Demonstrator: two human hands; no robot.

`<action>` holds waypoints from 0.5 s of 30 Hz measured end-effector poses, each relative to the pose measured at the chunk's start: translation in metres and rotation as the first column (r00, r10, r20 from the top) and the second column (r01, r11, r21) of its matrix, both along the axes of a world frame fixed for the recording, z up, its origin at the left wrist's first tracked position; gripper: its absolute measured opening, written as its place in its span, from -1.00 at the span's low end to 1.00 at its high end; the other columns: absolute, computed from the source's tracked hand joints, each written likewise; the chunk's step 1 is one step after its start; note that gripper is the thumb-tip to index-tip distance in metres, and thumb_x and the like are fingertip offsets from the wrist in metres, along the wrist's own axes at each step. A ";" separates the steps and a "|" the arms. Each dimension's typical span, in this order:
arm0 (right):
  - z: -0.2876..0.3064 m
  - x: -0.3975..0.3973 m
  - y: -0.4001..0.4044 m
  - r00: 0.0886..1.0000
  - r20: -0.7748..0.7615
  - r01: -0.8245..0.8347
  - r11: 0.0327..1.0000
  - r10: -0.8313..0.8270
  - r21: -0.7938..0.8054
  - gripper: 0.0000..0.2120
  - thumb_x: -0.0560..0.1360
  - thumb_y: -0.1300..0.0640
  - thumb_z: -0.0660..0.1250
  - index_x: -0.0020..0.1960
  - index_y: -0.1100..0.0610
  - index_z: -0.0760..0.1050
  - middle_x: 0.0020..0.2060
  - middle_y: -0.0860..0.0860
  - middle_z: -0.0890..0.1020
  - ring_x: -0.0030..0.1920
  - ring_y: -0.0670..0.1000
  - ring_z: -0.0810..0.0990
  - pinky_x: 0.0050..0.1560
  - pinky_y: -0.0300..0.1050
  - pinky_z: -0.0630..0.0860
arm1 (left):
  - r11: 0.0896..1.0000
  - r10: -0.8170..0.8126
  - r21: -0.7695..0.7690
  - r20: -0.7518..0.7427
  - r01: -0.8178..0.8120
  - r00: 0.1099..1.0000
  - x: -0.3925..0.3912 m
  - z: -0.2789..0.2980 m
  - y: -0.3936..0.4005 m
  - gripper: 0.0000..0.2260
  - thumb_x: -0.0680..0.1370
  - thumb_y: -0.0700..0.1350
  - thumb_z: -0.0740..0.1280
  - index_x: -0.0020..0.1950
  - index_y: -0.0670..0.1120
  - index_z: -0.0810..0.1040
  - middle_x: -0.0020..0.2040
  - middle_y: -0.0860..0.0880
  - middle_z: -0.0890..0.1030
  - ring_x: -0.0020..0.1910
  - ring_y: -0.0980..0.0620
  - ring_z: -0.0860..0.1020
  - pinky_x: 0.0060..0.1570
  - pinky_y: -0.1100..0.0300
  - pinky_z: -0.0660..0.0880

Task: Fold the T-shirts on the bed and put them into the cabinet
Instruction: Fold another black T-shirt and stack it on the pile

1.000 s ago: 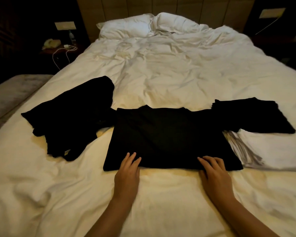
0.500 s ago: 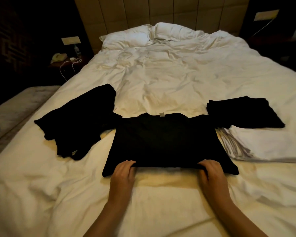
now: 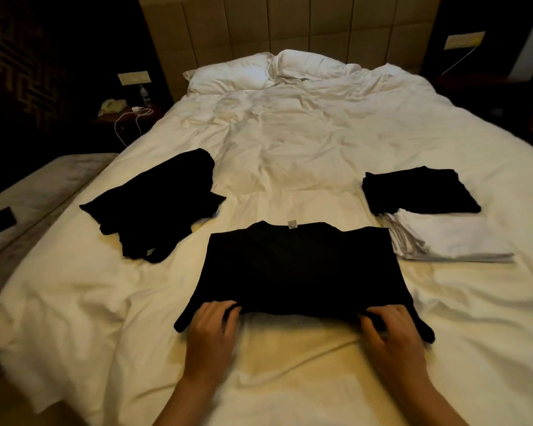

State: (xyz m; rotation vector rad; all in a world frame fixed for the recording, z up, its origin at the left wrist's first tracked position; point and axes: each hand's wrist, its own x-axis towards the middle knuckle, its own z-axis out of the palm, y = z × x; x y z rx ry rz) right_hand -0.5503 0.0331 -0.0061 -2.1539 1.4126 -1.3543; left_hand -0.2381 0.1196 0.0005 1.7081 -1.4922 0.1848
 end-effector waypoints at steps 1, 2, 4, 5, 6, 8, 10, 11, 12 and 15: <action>0.003 -0.002 0.007 1.000 0.020 0.004 1.000 -0.004 -0.012 -0.73 0.46 0.01 0.26 -0.14 0.20 0.60 -0.20 -0.03 0.58 -0.11 -0.02 0.50 -0.13 -0.14 0.41 | 0.999 -0.002 -0.033 0.025 0.002 1.000 -0.002 0.003 0.007 -0.77 0.60 -0.05 0.27 -0.01 -0.15 0.66 -0.10 -0.02 0.64 -0.09 -0.03 0.59 -0.05 0.14 0.49; 0.007 -0.004 0.013 0.999 0.040 0.012 1.000 -0.011 -0.026 -0.74 0.45 0.02 0.27 -0.17 0.20 0.59 -0.22 -0.02 0.57 -0.13 -0.03 0.50 -0.16 -0.14 0.41 | 0.997 0.001 -0.072 0.057 0.004 0.998 -0.005 0.006 0.012 -0.79 0.59 -0.07 0.28 -0.04 -0.16 0.65 -0.14 -0.03 0.63 -0.13 -0.03 0.57 -0.09 0.14 0.47; 0.013 -0.007 0.022 0.998 0.068 0.019 0.998 -0.014 -0.061 -0.75 0.44 0.04 0.27 -0.22 0.21 0.57 -0.27 0.00 0.56 -0.17 -0.04 0.48 -0.19 -0.17 0.39 | 0.989 0.016 -0.146 0.109 0.000 0.994 -0.011 0.013 0.020 -0.80 0.57 -0.08 0.32 -0.11 -0.19 0.63 -0.21 -0.05 0.60 -0.18 -0.02 0.52 -0.14 0.16 0.43; 0.016 -0.008 0.026 0.997 0.075 0.016 0.996 -0.010 -0.083 -0.76 0.44 0.05 0.27 -0.23 0.22 0.56 -0.28 0.01 0.56 -0.19 -0.04 0.48 -0.19 -0.18 0.39 | 0.984 0.024 -0.178 0.117 -0.002 0.993 -0.013 0.014 0.023 -0.79 0.57 -0.08 0.33 -0.14 -0.20 0.62 -0.24 -0.06 0.59 -0.19 -0.01 0.50 -0.14 0.18 0.42; 0.018 -0.009 0.029 0.997 0.080 0.013 0.995 -0.005 -0.102 -0.76 0.44 0.07 0.27 -0.24 0.23 0.56 -0.29 0.01 0.55 -0.19 -0.04 0.47 -0.20 -0.17 0.38 | 0.980 0.025 -0.198 0.119 -0.001 0.993 -0.014 0.015 0.025 -0.77 0.57 -0.07 0.34 -0.17 -0.21 0.62 -0.25 -0.06 0.59 -0.20 0.00 0.49 -0.14 0.19 0.40; 0.021 -0.010 0.031 0.997 0.077 0.006 0.993 0.003 -0.119 -0.77 0.44 0.08 0.26 -0.25 0.23 0.55 -0.29 0.01 0.54 -0.20 -0.02 0.47 -0.20 -0.14 0.38 | 0.979 0.020 -0.203 0.121 0.005 0.992 -0.014 0.016 0.027 -0.74 0.57 -0.05 0.34 -0.19 -0.20 0.61 -0.27 -0.06 0.58 -0.22 0.00 0.48 -0.15 0.19 0.40; 0.023 -0.010 0.028 0.999 0.048 0.009 0.993 -0.003 -0.121 -0.76 0.45 0.07 0.26 -0.25 0.22 0.55 -0.29 0.01 0.54 -0.19 0.00 0.46 -0.19 -0.12 0.37 | 0.984 0.017 -0.179 0.132 0.007 0.991 -0.011 0.015 0.024 -0.74 0.58 -0.03 0.33 -0.19 -0.19 0.60 -0.27 -0.05 0.56 -0.24 -0.02 0.48 -0.18 0.15 0.40; 0.023 -0.010 0.024 1.000 0.022 0.015 0.993 -0.012 -0.120 -0.76 0.45 0.06 0.26 -0.25 0.22 0.54 -0.30 0.02 0.54 -0.19 0.01 0.44 -0.19 -0.12 0.37 | 0.987 0.013 -0.157 0.135 0.009 0.991 -0.009 0.015 0.021 -0.74 0.59 -0.02 0.33 -0.19 -0.18 0.59 -0.27 -0.04 0.55 -0.25 -0.04 0.48 -0.19 0.14 0.40; 0.024 -0.010 0.019 1.000 -0.006 0.022 0.992 -0.023 -0.122 -0.75 0.46 0.05 0.26 -0.26 0.22 0.53 -0.32 0.03 0.53 -0.20 0.03 0.43 -0.20 -0.12 0.35 | 0.991 0.008 -0.135 0.136 0.011 0.991 -0.006 0.015 0.016 -0.74 0.60 -0.01 0.32 -0.18 -0.17 0.58 -0.26 -0.04 0.54 -0.25 -0.06 0.48 -0.19 0.12 0.40; 0.025 -0.006 -0.002 0.996 -0.076 0.037 0.994 -0.045 -0.100 -0.72 0.46 0.03 0.25 -0.27 0.23 0.52 -0.35 0.05 0.51 -0.25 0.08 0.43 -0.25 -0.10 0.34 | 0.998 -0.002 -0.069 0.136 0.011 0.991 0.003 0.018 -0.007 -0.71 0.62 0.02 0.30 -0.18 -0.16 0.55 -0.25 -0.03 0.50 -0.24 -0.06 0.47 -0.20 0.11 0.40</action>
